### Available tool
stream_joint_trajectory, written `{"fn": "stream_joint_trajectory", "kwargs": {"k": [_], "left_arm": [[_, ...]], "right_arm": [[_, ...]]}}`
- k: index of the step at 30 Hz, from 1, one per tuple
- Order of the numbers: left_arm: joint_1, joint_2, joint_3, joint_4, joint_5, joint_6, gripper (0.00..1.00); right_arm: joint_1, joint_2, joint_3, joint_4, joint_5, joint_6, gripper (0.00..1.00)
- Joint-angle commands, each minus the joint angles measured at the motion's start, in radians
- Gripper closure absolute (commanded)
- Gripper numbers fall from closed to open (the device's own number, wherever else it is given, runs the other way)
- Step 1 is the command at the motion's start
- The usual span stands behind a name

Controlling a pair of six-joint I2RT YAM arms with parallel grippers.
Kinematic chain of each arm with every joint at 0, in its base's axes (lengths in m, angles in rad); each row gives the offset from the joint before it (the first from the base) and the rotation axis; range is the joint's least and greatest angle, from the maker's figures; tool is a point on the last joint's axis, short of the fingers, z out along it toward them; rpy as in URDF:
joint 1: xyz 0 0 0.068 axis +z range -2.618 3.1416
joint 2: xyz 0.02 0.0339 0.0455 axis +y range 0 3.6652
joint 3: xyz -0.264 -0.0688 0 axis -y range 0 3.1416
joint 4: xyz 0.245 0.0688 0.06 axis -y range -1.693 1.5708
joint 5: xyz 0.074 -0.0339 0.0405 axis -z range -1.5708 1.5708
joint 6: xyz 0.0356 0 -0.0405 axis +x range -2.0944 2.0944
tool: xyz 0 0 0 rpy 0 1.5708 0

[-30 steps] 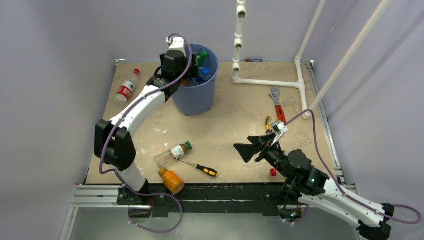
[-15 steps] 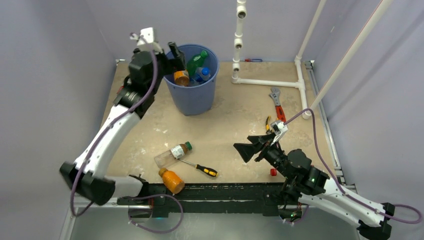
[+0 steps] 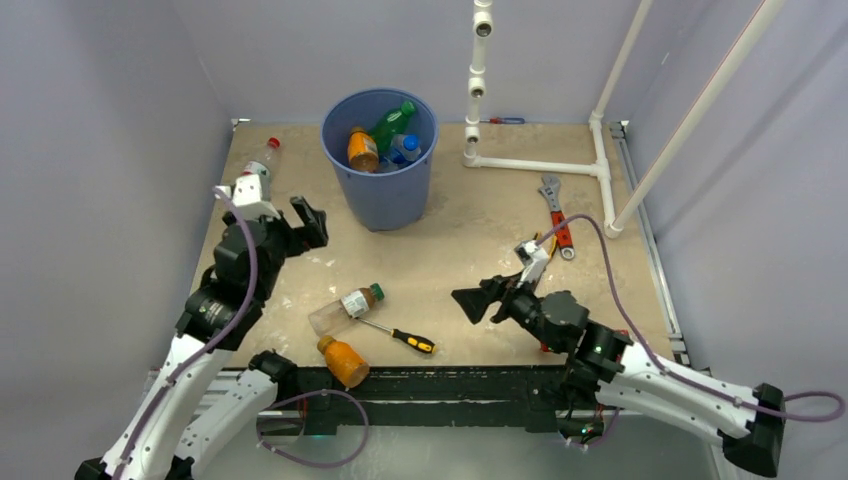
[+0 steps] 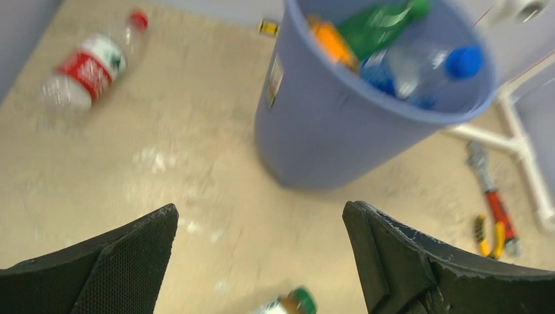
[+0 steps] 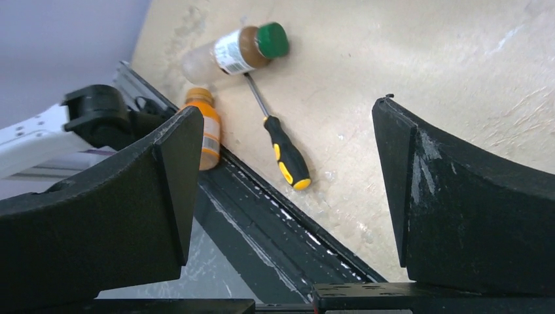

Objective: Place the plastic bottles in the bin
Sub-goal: Place the plastic bottle in the trash bin, then pick up the plastic bottle at the center of the board.

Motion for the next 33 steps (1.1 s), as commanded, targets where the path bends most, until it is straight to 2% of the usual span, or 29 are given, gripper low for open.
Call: {"fn": "stream_joint_trajectory", "kwargs": {"k": [1, 7, 12, 14, 18, 22, 28, 33], "left_arm": [[0.005, -0.016, -0.134, -0.101, 0.046, -0.088, 0.02], [-0.006, 0.005, -0.189, -0.105, 0.255, -0.063, 0.10], [-0.045, 0.080, -0.185, -0.099, 0.357, -0.051, 0.09], [-0.091, 0.116, -0.182, -0.111, 0.329, -0.060, 0.09], [-0.237, 0.166, -0.167, -0.159, 0.164, -0.108, 0.06], [-0.342, 0.203, -0.162, -0.187, 0.064, -0.145, 0.04], [-0.557, 0.411, -0.128, -0.239, -0.096, -0.155, 0.01], [-0.581, 0.617, -0.082, -0.264, -0.158, -0.121, 0.01]], "right_arm": [[0.004, 0.199, -0.016, 0.181, -0.050, 0.070, 0.08], [0.004, 0.419, 0.027, 0.228, -0.073, 0.104, 0.10], [0.004, 0.421, 0.019, 0.229, -0.080, 0.109, 0.10], [0.004, 0.386, 0.004, 0.217, -0.079, 0.112, 0.10], [0.004, 0.327, -0.025, 0.179, -0.067, 0.127, 0.09], [0.004, 0.291, -0.052, 0.173, -0.067, 0.143, 0.09], [0.004, 0.278, -0.045, 0.152, -0.083, 0.135, 0.08], [0.004, 0.253, -0.045, 0.138, -0.081, 0.128, 0.08]]}}
